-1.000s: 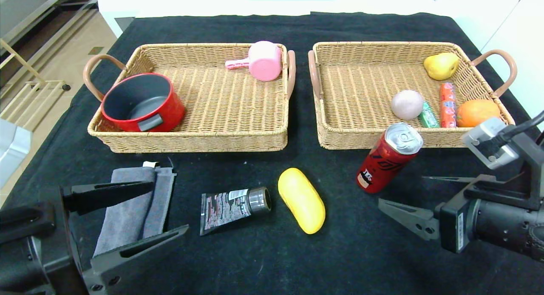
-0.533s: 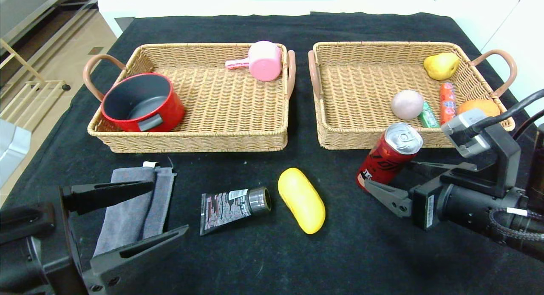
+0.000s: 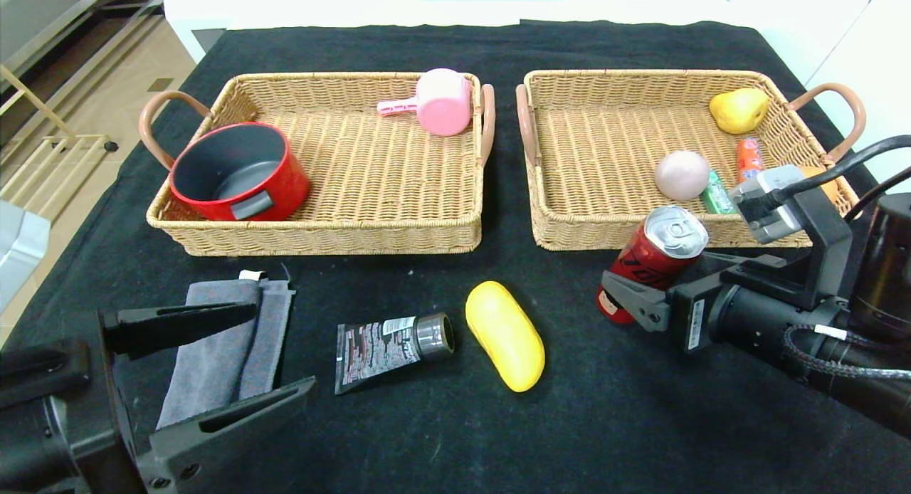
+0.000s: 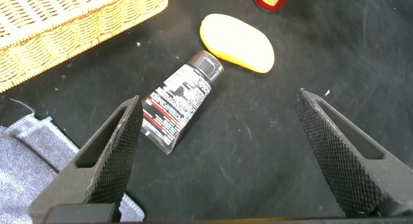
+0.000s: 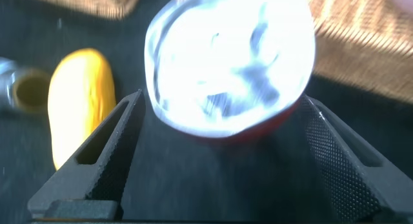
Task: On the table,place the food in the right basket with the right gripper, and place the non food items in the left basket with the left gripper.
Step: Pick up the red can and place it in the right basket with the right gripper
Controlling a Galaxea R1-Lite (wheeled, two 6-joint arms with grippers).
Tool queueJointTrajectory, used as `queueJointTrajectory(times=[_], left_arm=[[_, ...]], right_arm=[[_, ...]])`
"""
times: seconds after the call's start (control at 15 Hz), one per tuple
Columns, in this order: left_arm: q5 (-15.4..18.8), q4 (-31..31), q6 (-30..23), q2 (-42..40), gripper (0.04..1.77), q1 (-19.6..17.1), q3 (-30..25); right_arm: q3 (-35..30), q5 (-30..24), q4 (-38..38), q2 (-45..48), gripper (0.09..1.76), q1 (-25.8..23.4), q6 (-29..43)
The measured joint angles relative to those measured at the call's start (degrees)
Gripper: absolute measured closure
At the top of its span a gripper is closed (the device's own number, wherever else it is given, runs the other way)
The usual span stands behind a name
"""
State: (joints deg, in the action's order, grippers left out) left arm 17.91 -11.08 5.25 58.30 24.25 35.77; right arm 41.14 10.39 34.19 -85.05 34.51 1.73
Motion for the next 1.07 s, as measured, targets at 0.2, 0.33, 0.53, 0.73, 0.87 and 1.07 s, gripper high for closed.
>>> queueJointTrajectory(times=[0.2,0.33,0.53,0.73,0.87,1.07], left_arm=[[0.00,0.01,0.00,0.00,0.09,0.00,0.00],[0.00,0.01,0.00,0.02,0.09,0.00,0.00],[0.02,0.01,0.06,0.00,0.09,0.00,0.01],[0.02,0.00,0.11,0.00,0.09,0.00,0.01],[0.00,0.01,0.11,0.00,0.09,0.02,0.01],[0.00,0.04,0.11,0.00,0.09,0.00,0.00]], right_arm=[[0.00,0.35,2.60,-1.13,0.14,0.00,0.11],[0.09,1.11,3.80,-1.91,0.14,0.00,0.13],[-0.02,1.85,5.99,-3.06,0.14,-0.34,0.11],[-0.18,1.96,6.18,-3.80,0.14,-0.76,0.11],[-0.02,2.40,6.27,-4.28,0.31,-1.08,0.27],[0.04,2.49,6.42,-4.88,0.76,-1.55,0.27]])
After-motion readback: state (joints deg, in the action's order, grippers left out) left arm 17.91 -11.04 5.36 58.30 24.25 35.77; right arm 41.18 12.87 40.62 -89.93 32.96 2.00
